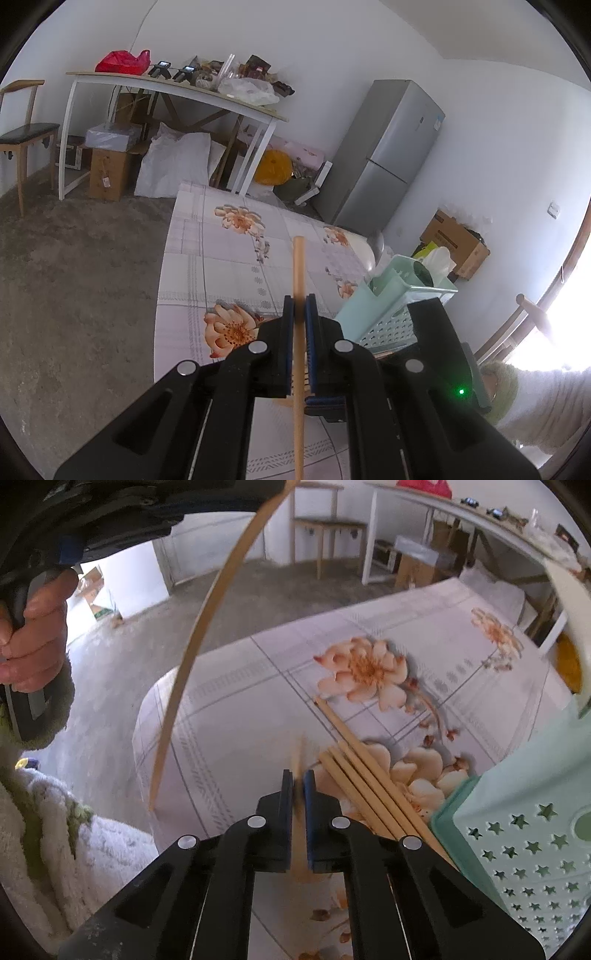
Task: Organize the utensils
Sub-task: 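Lift the chopstick with the left tool while the right tool grasps another chopstick, then carry both chopsticks toward the green holder with both tools, then lower the wooden chopstick into the green holder and open the left tool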
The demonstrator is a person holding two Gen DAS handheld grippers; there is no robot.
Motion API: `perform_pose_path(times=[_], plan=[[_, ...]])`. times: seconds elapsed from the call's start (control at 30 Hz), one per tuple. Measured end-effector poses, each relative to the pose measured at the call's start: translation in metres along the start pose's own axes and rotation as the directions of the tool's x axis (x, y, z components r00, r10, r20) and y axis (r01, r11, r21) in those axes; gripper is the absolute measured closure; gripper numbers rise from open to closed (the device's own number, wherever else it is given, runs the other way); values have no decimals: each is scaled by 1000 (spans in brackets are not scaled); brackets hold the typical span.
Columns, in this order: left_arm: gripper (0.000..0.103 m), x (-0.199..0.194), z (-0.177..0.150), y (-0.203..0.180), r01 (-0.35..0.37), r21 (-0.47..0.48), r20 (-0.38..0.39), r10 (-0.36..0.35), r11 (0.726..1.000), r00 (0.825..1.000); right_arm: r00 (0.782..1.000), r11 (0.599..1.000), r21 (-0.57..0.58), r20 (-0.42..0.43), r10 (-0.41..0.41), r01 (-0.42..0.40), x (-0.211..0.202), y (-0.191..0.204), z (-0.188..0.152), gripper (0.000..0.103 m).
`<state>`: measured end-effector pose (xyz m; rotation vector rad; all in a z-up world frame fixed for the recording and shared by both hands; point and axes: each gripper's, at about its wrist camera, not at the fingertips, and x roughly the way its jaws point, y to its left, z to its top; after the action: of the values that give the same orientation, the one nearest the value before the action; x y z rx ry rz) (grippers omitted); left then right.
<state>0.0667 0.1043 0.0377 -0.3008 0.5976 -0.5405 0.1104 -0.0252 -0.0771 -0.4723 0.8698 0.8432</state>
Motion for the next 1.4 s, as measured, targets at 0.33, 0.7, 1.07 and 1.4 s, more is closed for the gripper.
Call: perform_pose_path(times=[0.33,0.7,1.07,1.4], plan=[[98,-15,10,-19,20,9,57,-21,1000,998,955,966,256,276,-108,35,-87,-19,-24,99],[98,-27,70,-88,171,86,210,-185,982,960,815,829,557,501,-291,-47,-171,-38,-89,100],[98,6,125,-155,190,159,298,-230,969,927,745,772,628,561,-361,-99,-194,-50,-119,100],[103,62,118,-167,88,161,294,-132,983,947,725,736,661,577,-375,-146,-200,-57,-145,100]])
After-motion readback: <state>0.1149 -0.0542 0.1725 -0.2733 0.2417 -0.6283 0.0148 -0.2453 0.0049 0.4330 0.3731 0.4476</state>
